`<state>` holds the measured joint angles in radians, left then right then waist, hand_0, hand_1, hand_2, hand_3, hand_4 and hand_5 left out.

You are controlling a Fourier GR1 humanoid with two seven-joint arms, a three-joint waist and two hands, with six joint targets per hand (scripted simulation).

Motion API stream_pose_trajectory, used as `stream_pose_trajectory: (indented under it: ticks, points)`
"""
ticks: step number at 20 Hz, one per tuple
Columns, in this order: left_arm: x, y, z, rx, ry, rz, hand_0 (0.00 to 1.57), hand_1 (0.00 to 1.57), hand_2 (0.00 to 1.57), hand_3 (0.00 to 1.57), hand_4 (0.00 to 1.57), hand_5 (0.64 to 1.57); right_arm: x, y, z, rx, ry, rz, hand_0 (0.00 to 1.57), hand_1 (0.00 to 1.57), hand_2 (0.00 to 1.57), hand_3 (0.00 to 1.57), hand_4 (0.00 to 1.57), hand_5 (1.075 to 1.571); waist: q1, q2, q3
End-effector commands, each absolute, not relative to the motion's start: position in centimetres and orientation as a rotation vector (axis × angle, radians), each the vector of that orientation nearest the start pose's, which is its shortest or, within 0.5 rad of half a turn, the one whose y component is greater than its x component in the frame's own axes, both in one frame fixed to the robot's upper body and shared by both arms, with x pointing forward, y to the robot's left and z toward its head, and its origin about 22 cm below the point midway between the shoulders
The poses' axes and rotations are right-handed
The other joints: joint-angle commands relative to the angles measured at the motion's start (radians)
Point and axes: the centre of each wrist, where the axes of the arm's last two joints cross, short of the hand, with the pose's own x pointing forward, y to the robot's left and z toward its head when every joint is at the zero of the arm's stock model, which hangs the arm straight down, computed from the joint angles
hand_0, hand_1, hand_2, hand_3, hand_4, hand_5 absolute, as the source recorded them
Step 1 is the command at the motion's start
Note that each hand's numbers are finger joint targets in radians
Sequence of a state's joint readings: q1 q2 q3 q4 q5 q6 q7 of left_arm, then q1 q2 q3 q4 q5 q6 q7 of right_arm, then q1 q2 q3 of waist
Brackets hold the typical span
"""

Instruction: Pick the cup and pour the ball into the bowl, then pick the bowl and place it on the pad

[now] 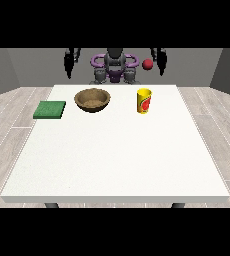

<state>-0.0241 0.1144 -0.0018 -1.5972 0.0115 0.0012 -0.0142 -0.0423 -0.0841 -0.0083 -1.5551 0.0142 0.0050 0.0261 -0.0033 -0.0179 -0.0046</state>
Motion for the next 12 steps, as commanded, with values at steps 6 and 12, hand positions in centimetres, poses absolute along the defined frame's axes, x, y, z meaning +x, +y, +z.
stream_pose_trajectory:
  ticks: [6, 12]
  points:
    - [24.8, 26.2, 4.7, 0.099, -1.620, -0.100, 0.00, 0.00, 0.00, 0.00, 0.66, 1.566, 25.5, -25.4, 4.3, -0.096, -1.577, 0.111, 0.00, 0.00, 0.00, 0.00, 0.87, 1.533, 0.005, -0.279, 0.0024]
    - [23.4, 23.4, 6.6, -0.079, -1.339, 0.142, 0.00, 0.00, 0.00, 0.00, 0.64, 1.564, 22.1, -25.5, 5.3, 0.022, -1.329, -0.070, 0.00, 0.00, 0.00, 0.00, 0.86, 1.532, -0.049, -0.406, 0.0048]
